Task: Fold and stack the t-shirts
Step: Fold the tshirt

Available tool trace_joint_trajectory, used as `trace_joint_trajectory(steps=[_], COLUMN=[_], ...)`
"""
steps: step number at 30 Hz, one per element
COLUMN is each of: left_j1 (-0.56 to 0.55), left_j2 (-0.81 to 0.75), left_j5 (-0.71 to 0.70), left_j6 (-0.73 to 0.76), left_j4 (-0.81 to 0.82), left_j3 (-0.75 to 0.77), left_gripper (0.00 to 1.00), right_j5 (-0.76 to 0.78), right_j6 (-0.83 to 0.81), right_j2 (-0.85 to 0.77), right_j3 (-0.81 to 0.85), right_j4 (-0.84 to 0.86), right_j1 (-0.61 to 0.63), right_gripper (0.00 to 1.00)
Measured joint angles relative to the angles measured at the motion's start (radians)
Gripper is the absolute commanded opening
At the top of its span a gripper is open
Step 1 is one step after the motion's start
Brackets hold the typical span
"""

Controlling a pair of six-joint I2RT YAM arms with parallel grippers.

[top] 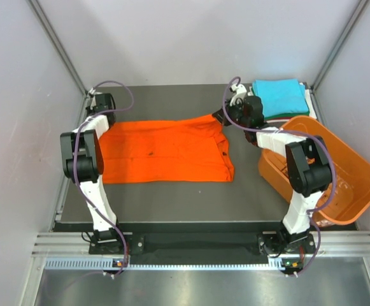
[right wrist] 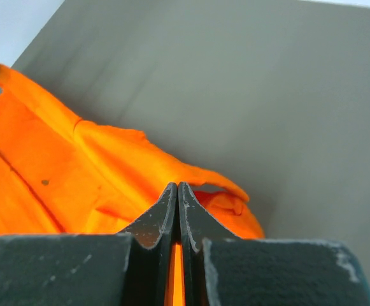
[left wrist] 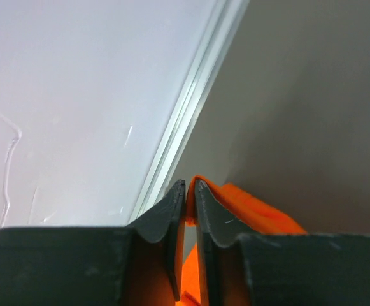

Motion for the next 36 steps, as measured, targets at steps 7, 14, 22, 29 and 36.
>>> trace_joint_trajectory(steps=[7, 14, 22, 29, 36], left_j1=[0.002, 0.006, 0.008, 0.013, 0.146], left_j2=[-0.05, -0.081, -0.082, -0.082, -0.165], left_j5=[-0.043, -0.113, -0.183, -0.151, 0.267], left_j6=[-0.029, -0.052, -0.095, -0.225, -0.407], left_j4=[0.012, 0.024, 0.002, -0.184, -0.345], left_j3=[-0.071, -0.179, -0.183, -0.102, -0.044], left_gripper=[0.22, 0.34, 0.39, 0.38, 0.38], right_j5=[0.001, 0.012, 0.003, -0.004, -0.007], right_j6=[0.0, -0.002, -0.004, -0.011, -0.011], right_j2=[-0.039, -0.125, -0.159, -0.174, -0.178], right_j3=[-0.105, -0.231, -0.304, -0.328, -0.328], right_j4=[0.021, 0.027, 0.027, -0.01, -0.015], right_j1=[0.026, 0.044, 0.067, 0.089, 0.09], right_gripper=[0.0, 0.0, 0.0, 0.08, 0.0])
